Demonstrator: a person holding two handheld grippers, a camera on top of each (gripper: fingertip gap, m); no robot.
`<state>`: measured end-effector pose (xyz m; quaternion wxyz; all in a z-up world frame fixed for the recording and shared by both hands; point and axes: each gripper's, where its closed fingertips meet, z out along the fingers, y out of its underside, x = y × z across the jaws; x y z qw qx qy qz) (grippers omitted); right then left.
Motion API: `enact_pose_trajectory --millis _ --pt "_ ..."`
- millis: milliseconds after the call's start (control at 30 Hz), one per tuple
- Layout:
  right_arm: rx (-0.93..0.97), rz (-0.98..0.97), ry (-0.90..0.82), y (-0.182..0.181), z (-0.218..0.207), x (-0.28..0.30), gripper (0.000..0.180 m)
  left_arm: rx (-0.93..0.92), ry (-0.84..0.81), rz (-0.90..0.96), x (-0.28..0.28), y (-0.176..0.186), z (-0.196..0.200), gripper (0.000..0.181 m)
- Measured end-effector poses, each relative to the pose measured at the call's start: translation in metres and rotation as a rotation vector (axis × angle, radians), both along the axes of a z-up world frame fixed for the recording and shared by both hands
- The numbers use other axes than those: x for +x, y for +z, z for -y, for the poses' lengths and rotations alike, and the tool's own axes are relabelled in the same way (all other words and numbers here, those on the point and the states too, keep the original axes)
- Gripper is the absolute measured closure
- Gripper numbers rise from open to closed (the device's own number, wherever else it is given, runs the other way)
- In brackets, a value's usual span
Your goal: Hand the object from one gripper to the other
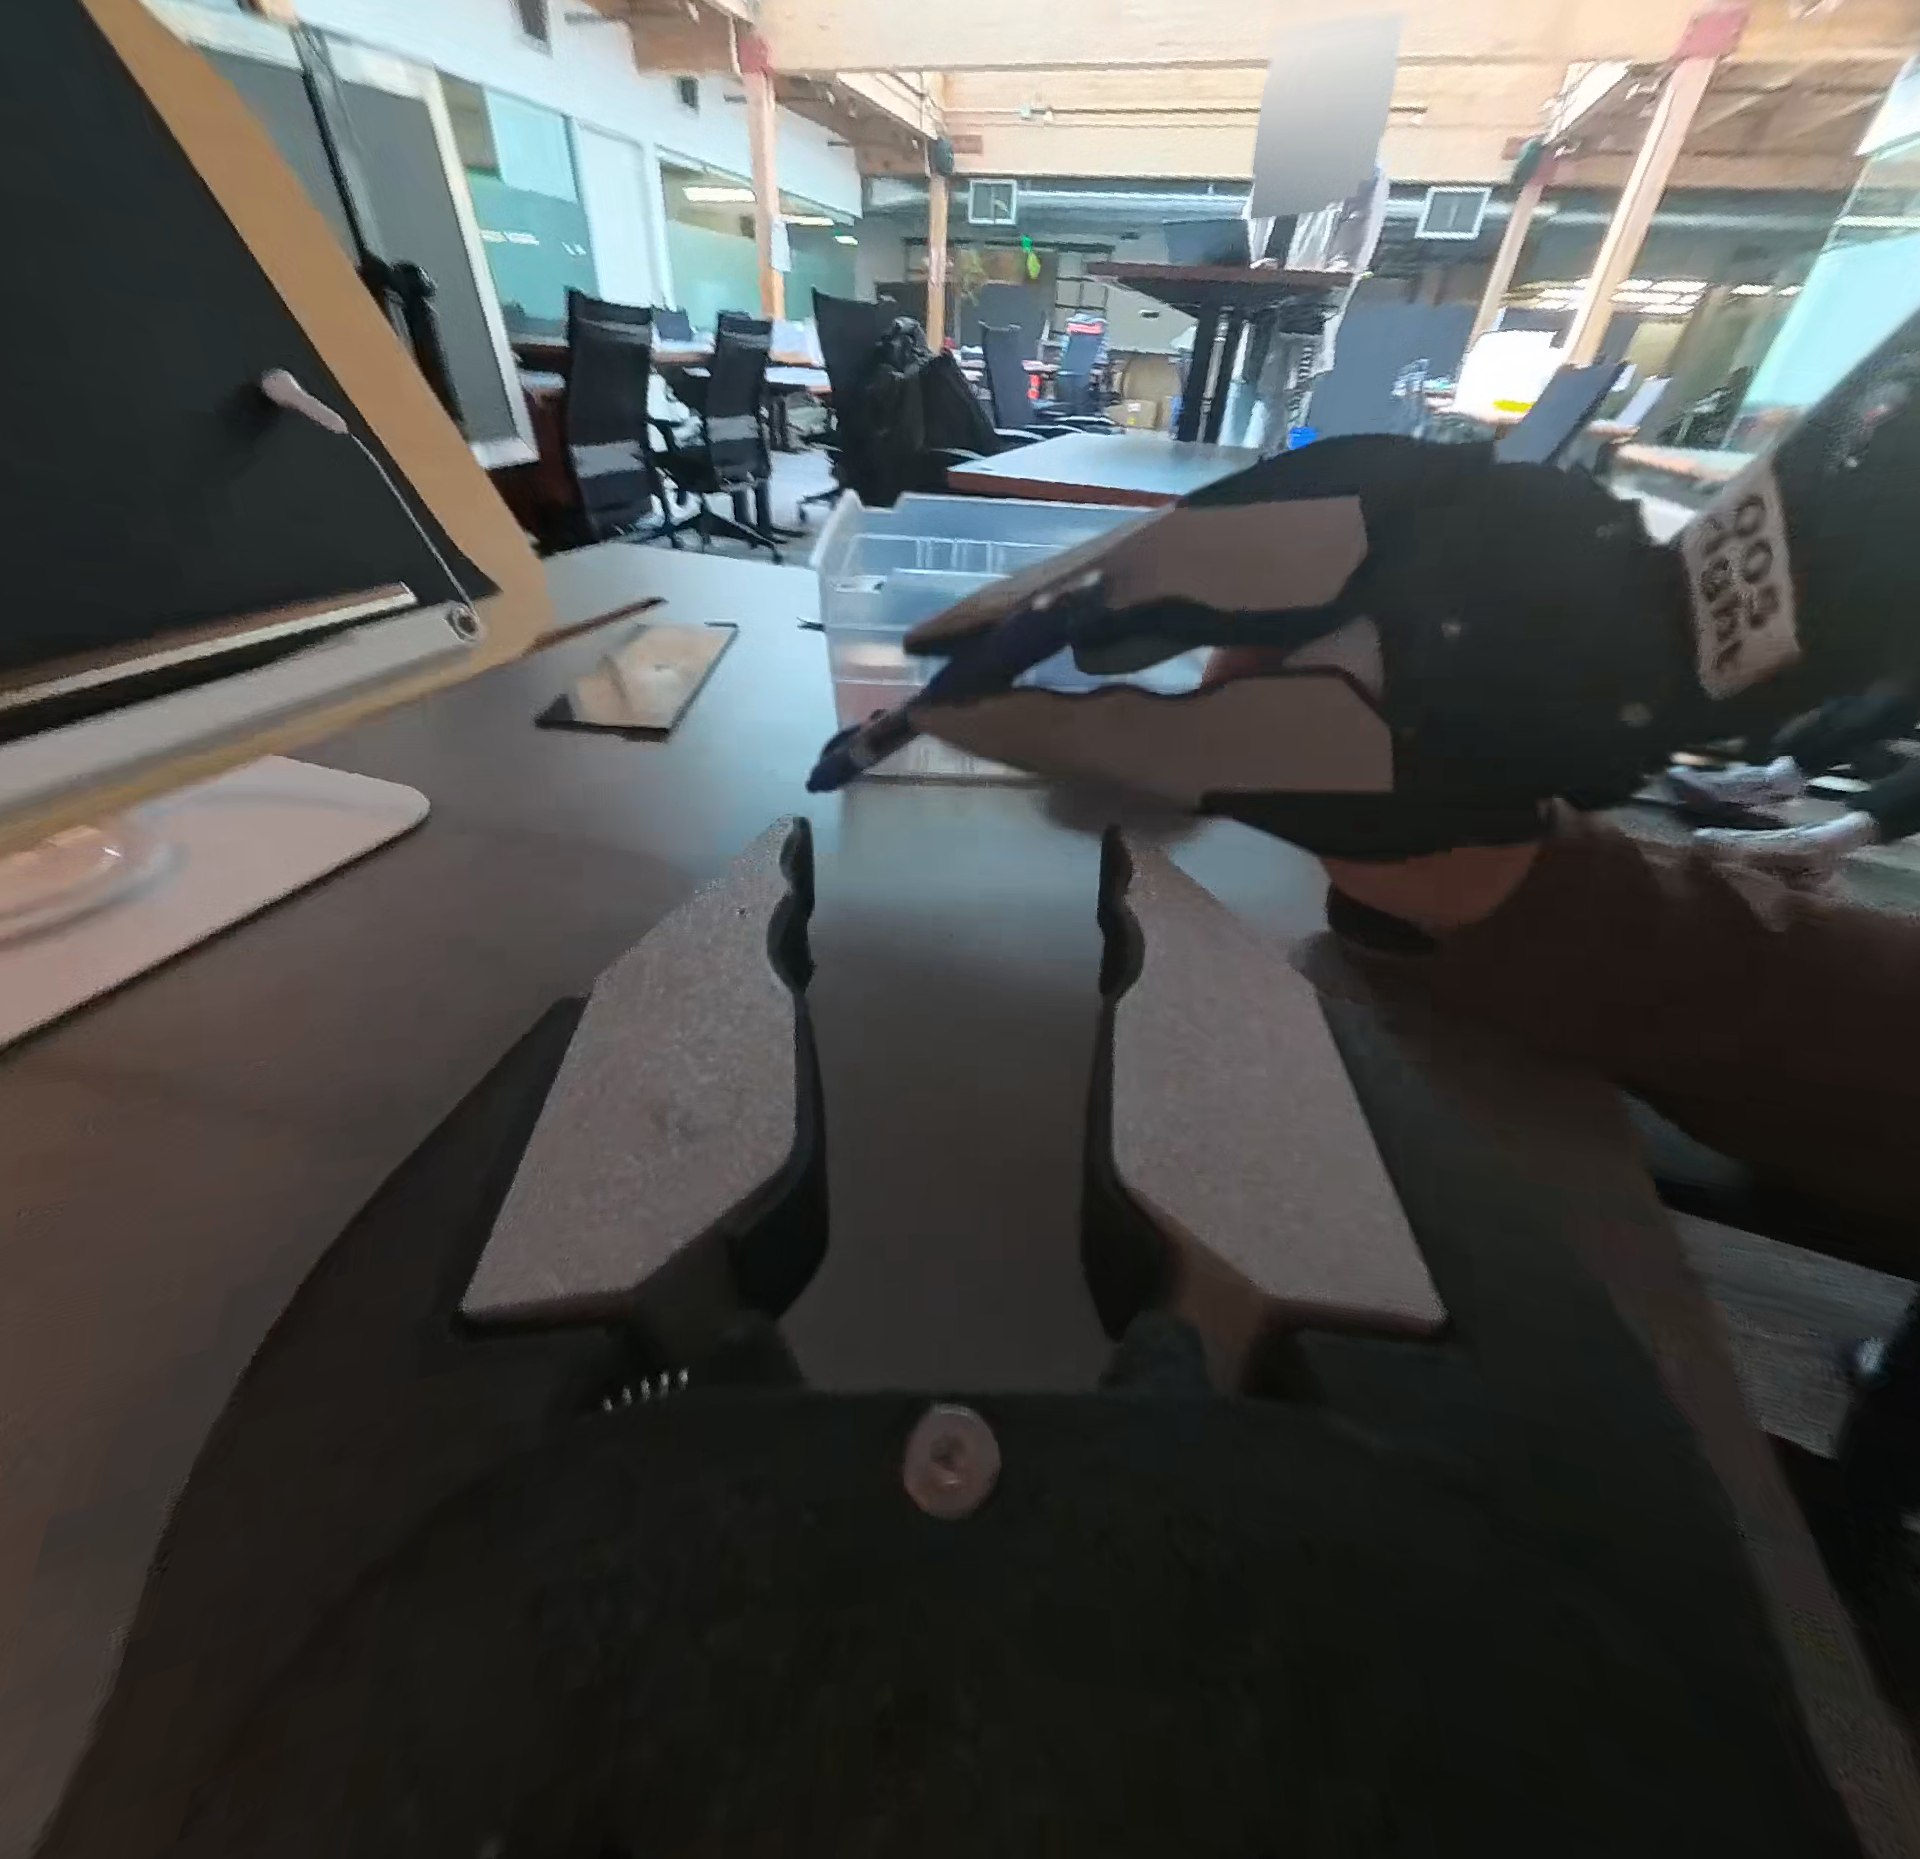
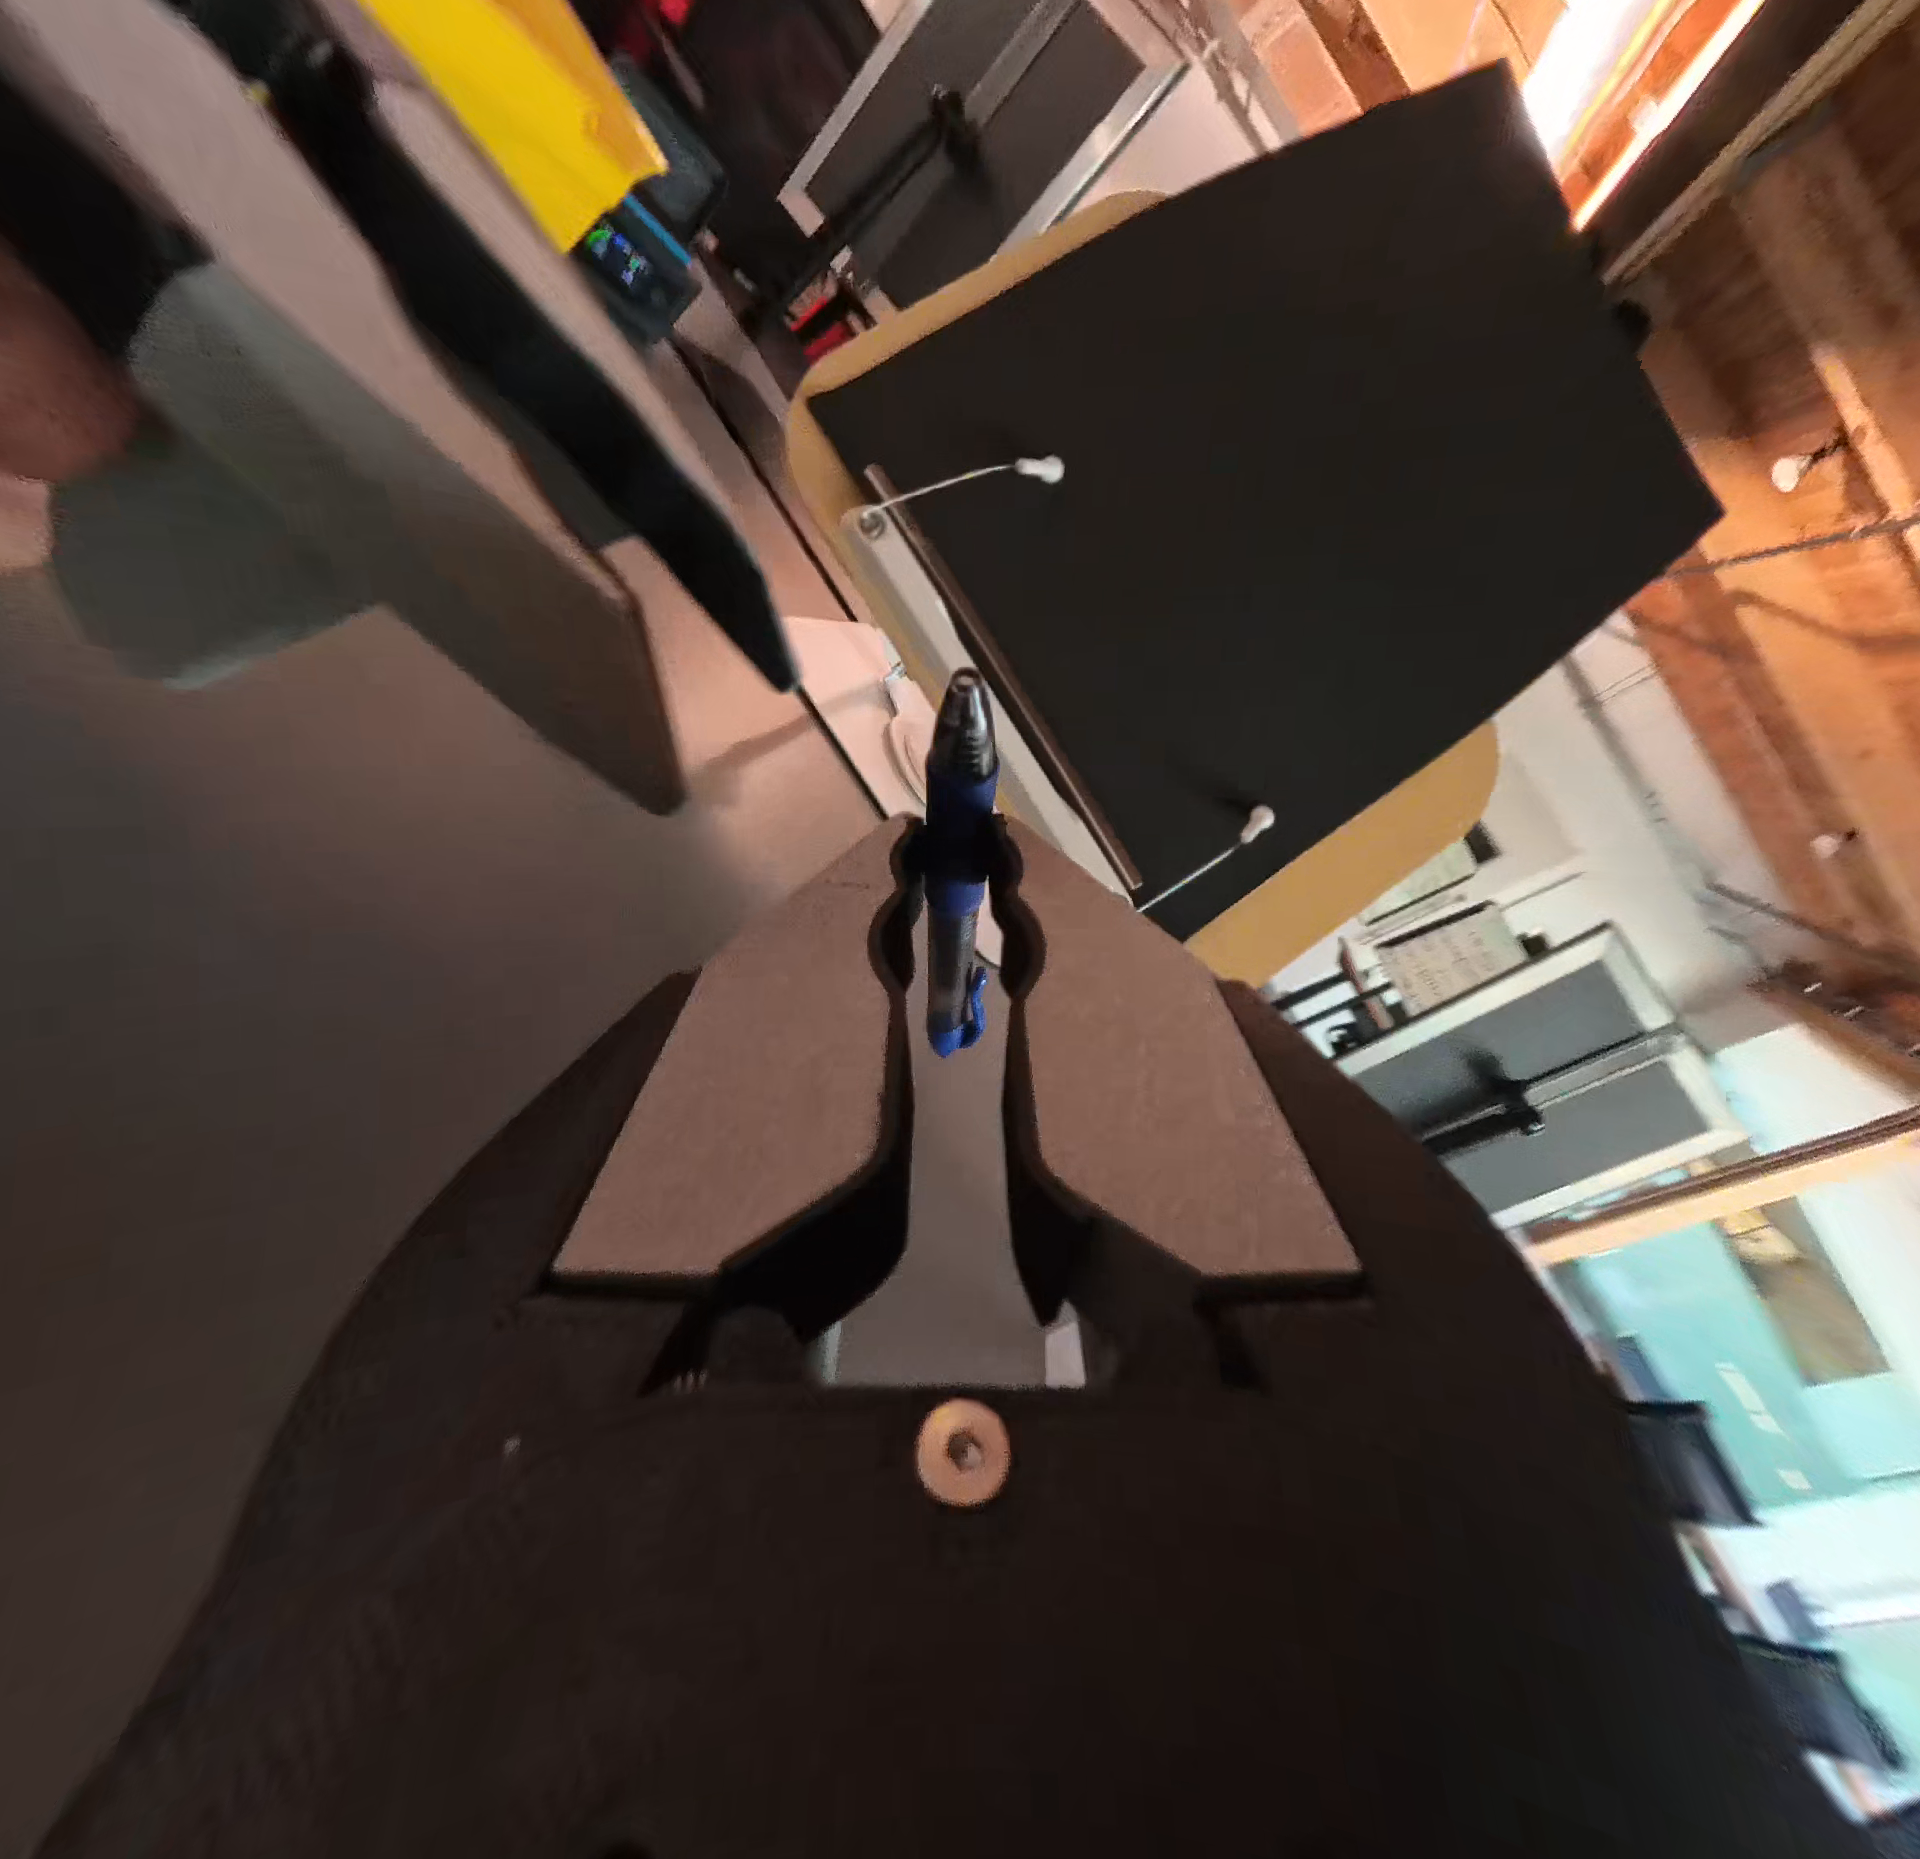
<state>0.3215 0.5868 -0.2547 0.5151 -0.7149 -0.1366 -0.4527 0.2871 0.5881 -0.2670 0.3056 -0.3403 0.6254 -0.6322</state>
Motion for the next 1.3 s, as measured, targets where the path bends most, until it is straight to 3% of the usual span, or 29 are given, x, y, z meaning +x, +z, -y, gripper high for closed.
enact_pose_trajectory --millis 200,433,633,833,967,1100,1233,1300 --pt "-0.135 0.171 -0.048 -0.017 -0.015 -0.015 0.172 0.039 -0.004 0.053 -0.005 0.004 0.008 0.137" --pt "-0.211 0.224 -0.084 -0.029 -0.021 -0.018 0.171 0.112 0.028 0.091 -0.004 0.001 0.007 0.172" --pt "-0.204 0.235 -0.097 -0.027 -0.019 -0.014 0.172 0.132 0.05 0.05 0.0 -0.006 0.004 0.163" --pt "-0.203 0.24 -0.09 -0.028 -0.021 -0.016 0.172 0.183 0.066 0.038 0.003 -0.008 -0.003 0.174" --pt "-0.193 0.177 -0.075 -0.031 -0.02 -0.014 0.171 0.204 0.09 0.035 0.005 -0.01 -0.006 0.174" --pt "-0.154 0.056 -0.038 -0.034 -0.02 -0.012 0.159 0.115 0.145 0.047 0.007 0.0 -0.024 0.174" --pt "0.027 -0.237 0.059 -0.016 -0.014 -0.011 0.147 -0.083 0.2 0.096 0.005 0.023 -0.053 0.174" --pt "0.134 -0.514 0.195 -0.008 -0.015 -0.021 0.147 -0.169 0.206 0.161 0.0 0.038 -0.063 0.173"
